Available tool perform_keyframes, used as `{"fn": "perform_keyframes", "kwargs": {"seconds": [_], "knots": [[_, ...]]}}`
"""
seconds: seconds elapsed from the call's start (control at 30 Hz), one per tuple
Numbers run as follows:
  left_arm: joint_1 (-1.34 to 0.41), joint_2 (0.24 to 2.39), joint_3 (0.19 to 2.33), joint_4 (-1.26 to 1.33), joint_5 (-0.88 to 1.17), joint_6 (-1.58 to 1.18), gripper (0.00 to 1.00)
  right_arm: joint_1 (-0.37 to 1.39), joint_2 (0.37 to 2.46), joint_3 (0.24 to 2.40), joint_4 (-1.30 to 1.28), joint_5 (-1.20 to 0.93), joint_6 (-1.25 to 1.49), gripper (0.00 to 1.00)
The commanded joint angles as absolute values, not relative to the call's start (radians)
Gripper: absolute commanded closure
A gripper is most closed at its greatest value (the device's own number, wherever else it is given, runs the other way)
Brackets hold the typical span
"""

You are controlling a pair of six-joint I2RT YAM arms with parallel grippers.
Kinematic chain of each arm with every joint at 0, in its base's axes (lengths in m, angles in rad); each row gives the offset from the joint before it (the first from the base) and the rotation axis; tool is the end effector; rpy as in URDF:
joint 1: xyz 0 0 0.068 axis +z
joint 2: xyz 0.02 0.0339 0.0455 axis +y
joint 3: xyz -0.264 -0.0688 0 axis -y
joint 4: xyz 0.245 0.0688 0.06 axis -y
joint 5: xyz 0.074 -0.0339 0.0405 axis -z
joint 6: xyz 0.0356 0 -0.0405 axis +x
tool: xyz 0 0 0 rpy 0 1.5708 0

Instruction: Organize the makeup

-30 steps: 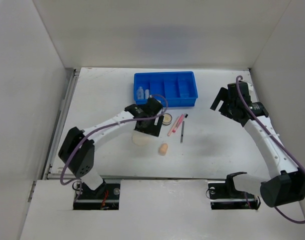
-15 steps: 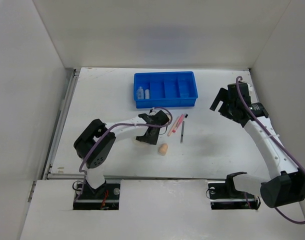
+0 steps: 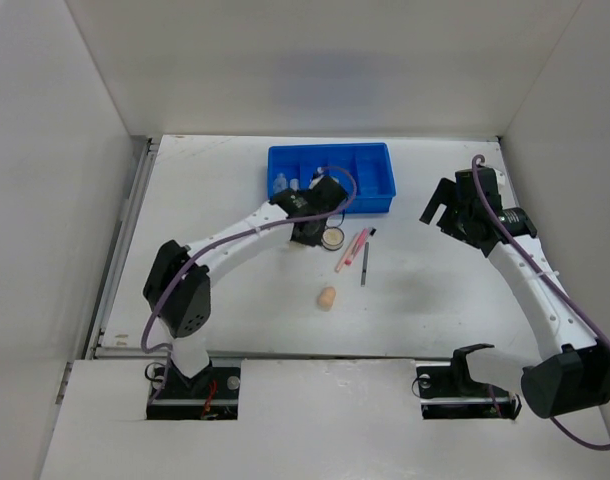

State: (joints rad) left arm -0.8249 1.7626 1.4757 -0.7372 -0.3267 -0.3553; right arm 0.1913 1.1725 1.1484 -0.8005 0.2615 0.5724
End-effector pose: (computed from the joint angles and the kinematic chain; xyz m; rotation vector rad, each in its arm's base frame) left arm 0.2651 -0.2701 0.2689 0.4714 2.4694 -0.0479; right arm 0.2350 0.0361 0.3313 0.5655 2.2913 0.0562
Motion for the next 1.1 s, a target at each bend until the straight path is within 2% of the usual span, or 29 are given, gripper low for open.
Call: {"fn": "perform_keyframes", "kwargs": {"seconds": [0.0, 0.23, 0.27, 0.37, 0.57, 0.77, 0.87, 0.9, 0.93, 1.07], "knots": [[-0.757, 1.761, 1.655, -0.776, -0.305, -0.27, 1.0, 0.193, 1.147, 1.17, -0.779, 0.268, 0.565, 0.0], [-0.641, 2.09, 2.161, -0.827, -0.124, -0.252, 1.0, 0.193, 1.147, 1.204, -0.801, 0.268, 0.565, 0.0], [-0.631, 2.133, 2.29, -0.84, -0.083, -0.252, 1.0, 0.193, 1.147, 1.204, -0.81, 0.268, 0.565, 0.0], [-0.6, 2.265, 2.446, -0.824, -0.007, -0.252, 1.0, 0.193, 1.147, 1.204, -0.819, 0.268, 0.565, 0.0], [-0.557, 2.354, 2.456, -0.681, 0.046, -0.287, 1.0, 0.193, 1.138, 1.204, -0.839, 0.278, 0.574, 0.0], [-0.526, 2.399, 2.456, -0.661, 0.098, -0.336, 1.0, 0.193, 1.138, 1.204, -0.848, 0.296, 0.574, 0.0], [-0.517, 2.41, 2.456, -0.661, 0.109, -0.345, 0.7, 0.193, 1.149, 1.213, -0.848, 0.296, 0.574, 0.0], [-0.508, 2.41, 2.456, -0.661, 0.109, -0.345, 0.57, 0.193, 1.149, 1.213, -0.848, 0.296, 0.574, 0.0], [-0.508, 2.41, 2.456, -0.661, 0.109, -0.345, 0.39, 0.193, 1.149, 1.213, -0.848, 0.296, 0.574, 0.0], [-0.508, 2.353, 2.456, -0.652, 0.095, -0.325, 0.23, 0.193, 1.149, 1.213, -0.848, 0.296, 0.574, 0.0]]}}
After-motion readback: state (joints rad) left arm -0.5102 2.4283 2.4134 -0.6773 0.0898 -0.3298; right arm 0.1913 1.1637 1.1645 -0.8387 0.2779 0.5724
